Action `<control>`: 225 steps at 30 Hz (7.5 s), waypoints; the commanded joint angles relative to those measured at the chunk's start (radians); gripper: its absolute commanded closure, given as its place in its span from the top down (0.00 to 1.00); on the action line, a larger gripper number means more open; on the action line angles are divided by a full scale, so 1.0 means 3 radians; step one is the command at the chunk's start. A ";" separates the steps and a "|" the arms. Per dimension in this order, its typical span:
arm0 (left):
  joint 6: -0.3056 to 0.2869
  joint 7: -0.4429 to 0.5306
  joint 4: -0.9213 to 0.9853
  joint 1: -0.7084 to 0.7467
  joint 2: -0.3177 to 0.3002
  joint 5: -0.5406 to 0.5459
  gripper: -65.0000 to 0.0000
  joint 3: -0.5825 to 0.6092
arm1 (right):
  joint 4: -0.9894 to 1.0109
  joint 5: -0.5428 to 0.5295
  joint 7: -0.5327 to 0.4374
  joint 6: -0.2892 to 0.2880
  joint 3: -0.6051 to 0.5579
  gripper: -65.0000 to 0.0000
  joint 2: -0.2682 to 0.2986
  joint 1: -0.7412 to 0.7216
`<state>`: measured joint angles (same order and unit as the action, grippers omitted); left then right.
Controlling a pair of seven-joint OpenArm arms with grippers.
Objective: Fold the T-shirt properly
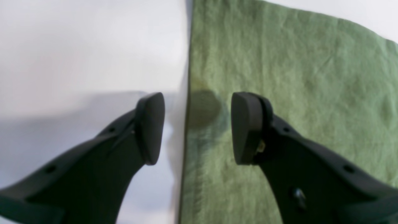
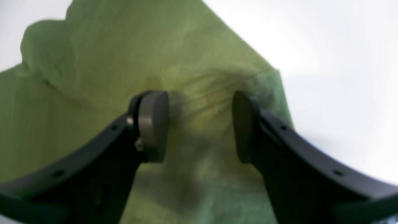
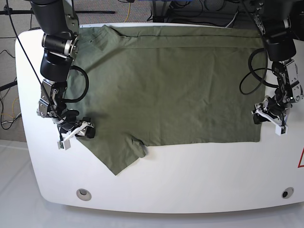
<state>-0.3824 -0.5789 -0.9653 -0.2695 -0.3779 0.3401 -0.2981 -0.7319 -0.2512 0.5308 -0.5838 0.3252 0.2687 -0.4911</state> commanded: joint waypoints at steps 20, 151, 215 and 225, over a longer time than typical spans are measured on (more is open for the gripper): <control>0.0054 0.0119 -0.0025 -0.0073 0.0014 -0.0007 0.49 -0.0011 | -0.0058 -0.0014 0.0059 -0.0029 0.0001 0.49 0.0026 -0.0076; 0.0103 0.0370 0.0042 -0.0043 0.0233 -0.0021 0.00 0.0060 | 0.0109 0.0131 -0.0343 0.0008 -0.0126 0.64 0.0053 -0.0395; 0.0098 0.0411 -0.0006 -0.0032 0.0261 -0.0003 0.00 0.0092 | 0.0413 0.0709 -0.0733 0.0173 -0.0115 0.59 -0.0202 -0.0386; 0.0089 0.0406 0.0012 -0.0051 0.0264 -0.0010 0.00 0.0094 | 0.0476 0.0569 -0.0579 0.0177 -0.0129 0.39 -0.0198 -0.0394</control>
<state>-0.3527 -0.4557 -0.9527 -0.2634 -0.2886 0.3367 -0.2718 -0.5873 -0.0776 0.3340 -0.5243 0.2878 0.1989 -0.5831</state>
